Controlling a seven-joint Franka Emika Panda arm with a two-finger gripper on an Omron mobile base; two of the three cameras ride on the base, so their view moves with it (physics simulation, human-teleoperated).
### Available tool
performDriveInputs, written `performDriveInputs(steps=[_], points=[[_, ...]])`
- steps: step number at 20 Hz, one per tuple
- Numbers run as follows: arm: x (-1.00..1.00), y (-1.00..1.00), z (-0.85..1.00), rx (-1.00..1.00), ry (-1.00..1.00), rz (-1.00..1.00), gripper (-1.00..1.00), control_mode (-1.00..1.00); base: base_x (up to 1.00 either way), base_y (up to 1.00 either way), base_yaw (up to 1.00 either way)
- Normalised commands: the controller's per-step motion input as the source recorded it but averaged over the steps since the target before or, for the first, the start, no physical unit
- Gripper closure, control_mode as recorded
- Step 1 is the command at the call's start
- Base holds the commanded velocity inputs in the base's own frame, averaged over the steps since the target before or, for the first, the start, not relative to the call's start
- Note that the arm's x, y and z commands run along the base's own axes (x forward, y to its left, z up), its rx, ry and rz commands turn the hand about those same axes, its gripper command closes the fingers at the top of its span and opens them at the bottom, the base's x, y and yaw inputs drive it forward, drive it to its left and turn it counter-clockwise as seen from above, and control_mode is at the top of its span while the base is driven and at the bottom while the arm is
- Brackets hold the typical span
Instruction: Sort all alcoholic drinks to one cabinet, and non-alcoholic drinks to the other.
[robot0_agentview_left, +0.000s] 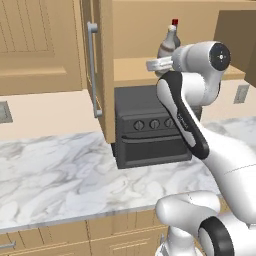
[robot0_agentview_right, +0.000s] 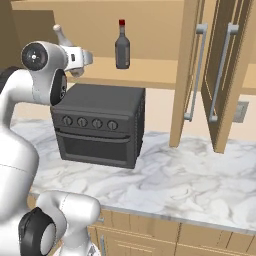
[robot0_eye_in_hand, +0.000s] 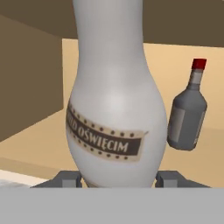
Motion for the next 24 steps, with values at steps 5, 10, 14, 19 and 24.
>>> performDriveInputs(steps=[5,10,14,19,24], points=[[0.48,0.00,0.09,0.04,0.02,-0.04,1.00,-1.00,0.00,0.00,0.00],[0.51,0.00,-0.11,0.05,0.00,-0.03,1.00,-1.00,0.00,0.00,0.00],[0.48,0.00,-0.22,0.04,0.00,-0.02,1.00,-1.00,0.00,0.00,0.00],[0.43,0.00,-0.31,0.03,0.00,-0.01,1.00,-1.00,0.00,0.00,0.00],[0.42,0.00,-0.23,0.01,0.00,-0.01,1.00,-1.00,0.00,0.00,0.00]])
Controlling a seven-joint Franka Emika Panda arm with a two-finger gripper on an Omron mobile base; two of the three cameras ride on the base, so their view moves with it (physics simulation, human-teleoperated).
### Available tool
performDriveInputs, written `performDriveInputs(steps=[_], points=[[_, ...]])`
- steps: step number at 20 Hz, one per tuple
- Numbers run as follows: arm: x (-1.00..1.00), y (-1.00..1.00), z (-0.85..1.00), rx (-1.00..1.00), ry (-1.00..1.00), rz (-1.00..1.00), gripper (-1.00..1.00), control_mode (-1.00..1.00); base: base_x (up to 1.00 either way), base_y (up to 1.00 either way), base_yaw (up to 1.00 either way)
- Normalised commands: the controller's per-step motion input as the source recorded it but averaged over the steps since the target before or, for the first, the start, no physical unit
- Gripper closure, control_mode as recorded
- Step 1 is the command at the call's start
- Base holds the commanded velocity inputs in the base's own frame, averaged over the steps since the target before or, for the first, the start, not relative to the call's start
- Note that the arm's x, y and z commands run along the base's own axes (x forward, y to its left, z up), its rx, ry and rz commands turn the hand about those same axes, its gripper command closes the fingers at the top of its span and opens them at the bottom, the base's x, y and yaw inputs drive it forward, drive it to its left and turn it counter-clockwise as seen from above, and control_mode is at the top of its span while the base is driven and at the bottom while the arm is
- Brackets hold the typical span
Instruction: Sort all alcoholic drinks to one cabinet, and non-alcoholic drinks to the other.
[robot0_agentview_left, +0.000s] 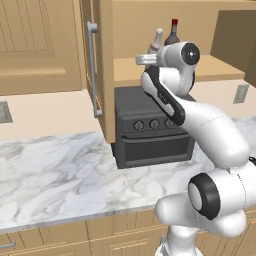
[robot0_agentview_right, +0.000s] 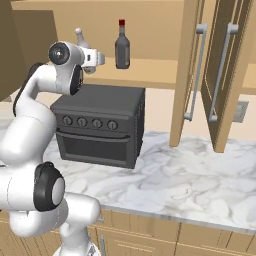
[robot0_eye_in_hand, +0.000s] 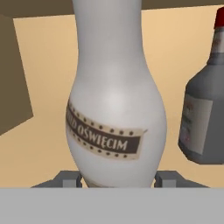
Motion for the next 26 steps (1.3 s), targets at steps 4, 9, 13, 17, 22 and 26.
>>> performDriveInputs(steps=[4,9,13,17,22,26], points=[[0.41,0.00,-0.13,0.00,0.00,-0.01,1.00,-1.00,0.00,0.00,0.00],[0.41,0.00,-0.22,0.00,0.00,-0.01,1.00,-1.00,0.00,0.00,0.00],[0.40,0.00,-0.25,0.00,0.00,0.00,1.00,-1.00,0.00,0.00,0.00],[0.29,0.04,-0.25,0.00,0.00,0.00,-1.00,-1.00,0.00,0.00,0.00],[0.25,0.04,-0.16,0.00,0.00,0.00,-1.00,-1.00,0.00,0.00,0.00],[0.18,0.08,0.00,0.00,0.00,0.00,-1.00,-1.00,0.00,0.00,0.00]])
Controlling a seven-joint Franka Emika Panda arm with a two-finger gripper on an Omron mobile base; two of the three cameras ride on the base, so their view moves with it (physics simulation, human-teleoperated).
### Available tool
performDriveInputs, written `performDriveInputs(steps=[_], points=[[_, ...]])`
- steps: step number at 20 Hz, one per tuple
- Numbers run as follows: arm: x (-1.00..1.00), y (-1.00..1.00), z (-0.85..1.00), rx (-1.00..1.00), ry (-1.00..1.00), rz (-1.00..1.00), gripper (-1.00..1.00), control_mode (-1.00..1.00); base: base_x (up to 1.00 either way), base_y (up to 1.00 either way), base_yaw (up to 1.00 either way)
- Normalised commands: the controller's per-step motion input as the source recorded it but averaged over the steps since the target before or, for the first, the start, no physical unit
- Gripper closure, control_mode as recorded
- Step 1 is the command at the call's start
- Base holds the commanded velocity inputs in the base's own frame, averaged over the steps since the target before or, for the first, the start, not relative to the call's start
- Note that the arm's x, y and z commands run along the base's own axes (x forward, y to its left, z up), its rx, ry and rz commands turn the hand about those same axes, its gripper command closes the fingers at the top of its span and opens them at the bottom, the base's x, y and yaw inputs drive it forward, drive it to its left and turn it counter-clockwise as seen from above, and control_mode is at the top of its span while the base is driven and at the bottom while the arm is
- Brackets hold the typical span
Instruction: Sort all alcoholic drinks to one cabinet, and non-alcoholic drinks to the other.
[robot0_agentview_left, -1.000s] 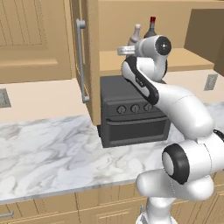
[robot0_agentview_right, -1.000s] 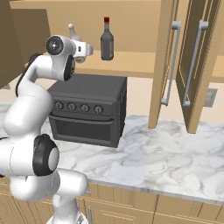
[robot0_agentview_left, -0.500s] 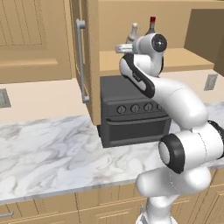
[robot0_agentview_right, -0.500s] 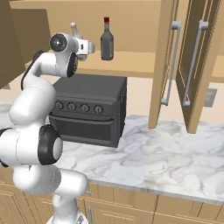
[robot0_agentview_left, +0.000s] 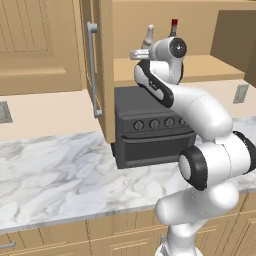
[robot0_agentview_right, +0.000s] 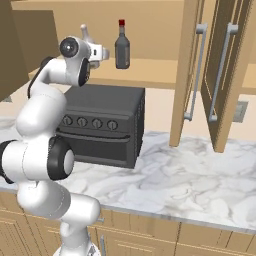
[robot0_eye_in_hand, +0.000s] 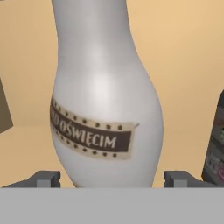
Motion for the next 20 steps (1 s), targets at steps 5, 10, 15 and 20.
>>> performDriveInputs(steps=[5,10,15,20], points=[[0.21,0.10,0.00,0.00,0.00,0.00,-1.00,-1.00,0.00,0.00,0.00],[0.03,0.02,0.00,0.00,-0.01,0.00,-1.00,-1.00,0.00,0.00,0.00],[-0.08,0.00,0.00,0.00,-0.03,0.00,-1.00,-1.00,0.00,0.00,0.00],[-0.83,0.00,0.01,0.01,-0.05,0.00,-1.00,-1.00,0.00,0.00,0.00]])
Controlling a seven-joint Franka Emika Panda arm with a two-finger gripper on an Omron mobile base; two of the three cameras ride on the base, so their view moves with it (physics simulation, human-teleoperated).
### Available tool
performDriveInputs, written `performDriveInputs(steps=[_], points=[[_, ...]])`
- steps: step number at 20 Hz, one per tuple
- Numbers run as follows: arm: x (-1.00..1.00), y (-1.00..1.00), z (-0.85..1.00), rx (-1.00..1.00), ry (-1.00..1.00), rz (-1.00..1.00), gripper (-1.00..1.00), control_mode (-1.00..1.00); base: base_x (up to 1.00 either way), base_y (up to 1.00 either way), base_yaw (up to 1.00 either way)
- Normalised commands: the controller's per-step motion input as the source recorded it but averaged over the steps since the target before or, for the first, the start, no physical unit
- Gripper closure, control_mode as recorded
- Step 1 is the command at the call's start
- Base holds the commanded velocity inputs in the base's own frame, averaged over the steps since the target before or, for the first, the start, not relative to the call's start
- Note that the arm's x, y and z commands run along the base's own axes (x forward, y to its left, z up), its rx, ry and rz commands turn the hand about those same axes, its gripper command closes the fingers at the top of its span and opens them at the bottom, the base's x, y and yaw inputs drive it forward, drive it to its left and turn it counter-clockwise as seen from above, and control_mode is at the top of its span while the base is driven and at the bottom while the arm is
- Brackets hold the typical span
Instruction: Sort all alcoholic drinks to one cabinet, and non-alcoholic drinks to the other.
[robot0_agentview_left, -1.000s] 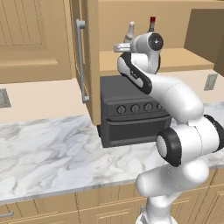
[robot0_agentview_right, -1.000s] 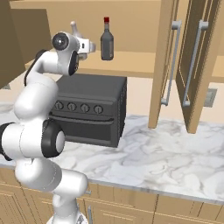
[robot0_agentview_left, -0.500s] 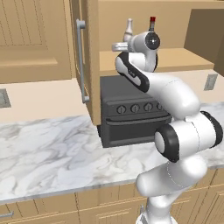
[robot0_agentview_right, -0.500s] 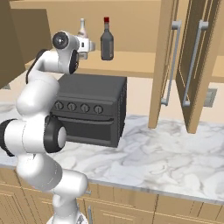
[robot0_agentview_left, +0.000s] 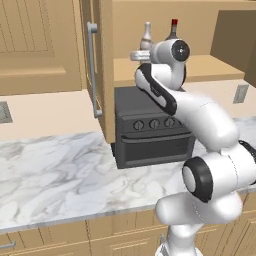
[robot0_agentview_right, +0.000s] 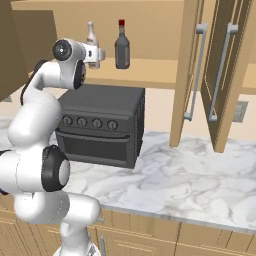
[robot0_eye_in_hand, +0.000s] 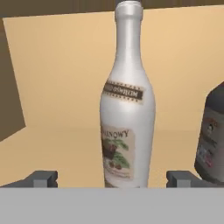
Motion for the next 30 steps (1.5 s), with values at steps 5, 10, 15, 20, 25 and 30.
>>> performDriveInputs(steps=[5,10,15,20,25,30], points=[[-1.00,0.00,0.00,0.02,-0.03,-0.01,-1.00,-1.00,0.00,0.00,0.00],[-1.00,-0.07,0.00,0.04,0.00,-0.08,-1.00,-1.00,0.00,0.00,0.00],[-1.00,-0.23,0.00,0.02,0.06,-0.08,-1.00,-1.00,0.00,0.00,0.00],[-1.00,-0.37,-0.08,0.06,0.10,-0.05,-1.00,-1.00,0.00,0.00,0.00],[-0.81,-0.31,-0.35,0.03,0.17,-0.03,-1.00,-1.00,0.00,0.00,0.00],[-0.36,-0.35,-0.44,0.04,0.10,0.00,-1.00,-1.00,0.00,0.00,0.00]])
